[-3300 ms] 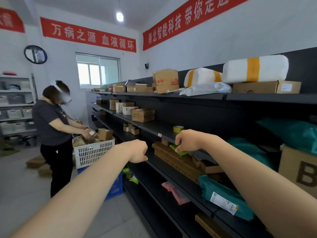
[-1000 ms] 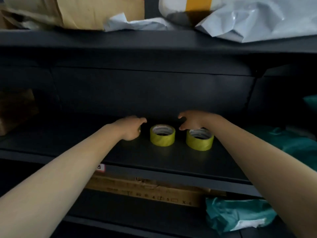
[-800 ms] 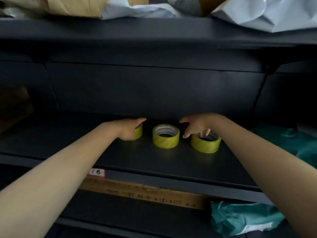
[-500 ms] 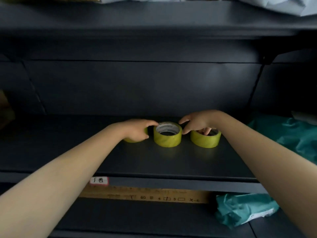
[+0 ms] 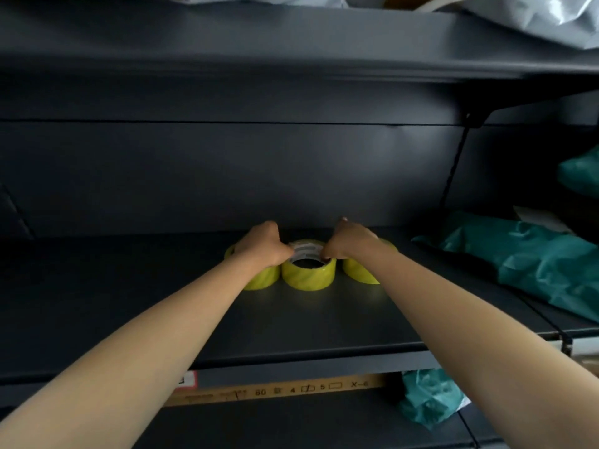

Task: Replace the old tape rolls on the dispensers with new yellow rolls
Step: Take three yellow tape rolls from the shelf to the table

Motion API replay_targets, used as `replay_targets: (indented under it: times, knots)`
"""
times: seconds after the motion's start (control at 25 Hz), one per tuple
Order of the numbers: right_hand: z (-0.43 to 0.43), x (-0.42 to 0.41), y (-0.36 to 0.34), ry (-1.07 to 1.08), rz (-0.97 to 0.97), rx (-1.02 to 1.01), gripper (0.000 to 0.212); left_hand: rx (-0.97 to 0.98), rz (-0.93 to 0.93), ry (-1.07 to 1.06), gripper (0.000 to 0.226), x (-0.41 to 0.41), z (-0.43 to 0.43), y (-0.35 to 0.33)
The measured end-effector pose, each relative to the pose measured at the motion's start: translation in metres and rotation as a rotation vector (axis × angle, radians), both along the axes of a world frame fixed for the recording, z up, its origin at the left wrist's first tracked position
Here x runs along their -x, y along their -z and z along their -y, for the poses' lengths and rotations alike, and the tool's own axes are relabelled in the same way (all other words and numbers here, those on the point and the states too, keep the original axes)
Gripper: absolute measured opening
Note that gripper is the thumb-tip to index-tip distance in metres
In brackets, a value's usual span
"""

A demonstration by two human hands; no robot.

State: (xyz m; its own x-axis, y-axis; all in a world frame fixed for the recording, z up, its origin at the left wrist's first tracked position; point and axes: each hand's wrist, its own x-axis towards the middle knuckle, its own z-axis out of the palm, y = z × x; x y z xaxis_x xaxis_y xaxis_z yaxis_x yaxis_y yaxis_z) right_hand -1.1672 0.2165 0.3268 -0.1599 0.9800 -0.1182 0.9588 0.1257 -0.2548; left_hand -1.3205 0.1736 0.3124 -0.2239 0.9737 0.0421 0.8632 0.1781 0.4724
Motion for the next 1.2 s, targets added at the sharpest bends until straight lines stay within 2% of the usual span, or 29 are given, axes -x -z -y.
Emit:
replay_targets:
  times: [0.12,0.28,0.52,0.64,0.8,0.96,1.12,1.2]
  knots:
    - [0.001,0.005,0.004,-0.018,0.032,-0.033,0.07,-0.027,-0.01,0.021,0.029,-0.006,-0.002,-0.002]
    - [0.005,0.003,0.003,-0.003,0.019,-0.072,0.057,-0.051,-0.087,0.042,0.035,-0.017,-0.004,-0.007]
    - [0.019,-0.029,-0.032,0.104,0.002,-0.157,0.058,-0.117,-0.103,0.147,0.04,-0.044,-0.006,-0.04]
    - [0.034,-0.06,-0.056,0.185,0.035,-0.207,0.05,-0.173,-0.06,0.248,0.038,-0.073,-0.004,-0.061]
    - [0.066,-0.13,-0.079,0.353,0.052,-0.248,0.04,-0.253,-0.042,0.44,0.035,-0.143,0.005,-0.086]
    - [0.109,-0.218,-0.093,0.521,0.111,-0.264,0.014,-0.277,-0.077,0.615,0.036,-0.236,0.029,-0.103]
    - [0.179,-0.324,-0.099,0.719,0.127,-0.304,0.018,-0.295,-0.081,0.819,0.03,-0.35,0.073,-0.113]
    - [0.222,-0.382,-0.1,0.816,0.114,-0.318,0.033,-0.294,-0.065,0.937,0.027,-0.414,0.103,-0.117]
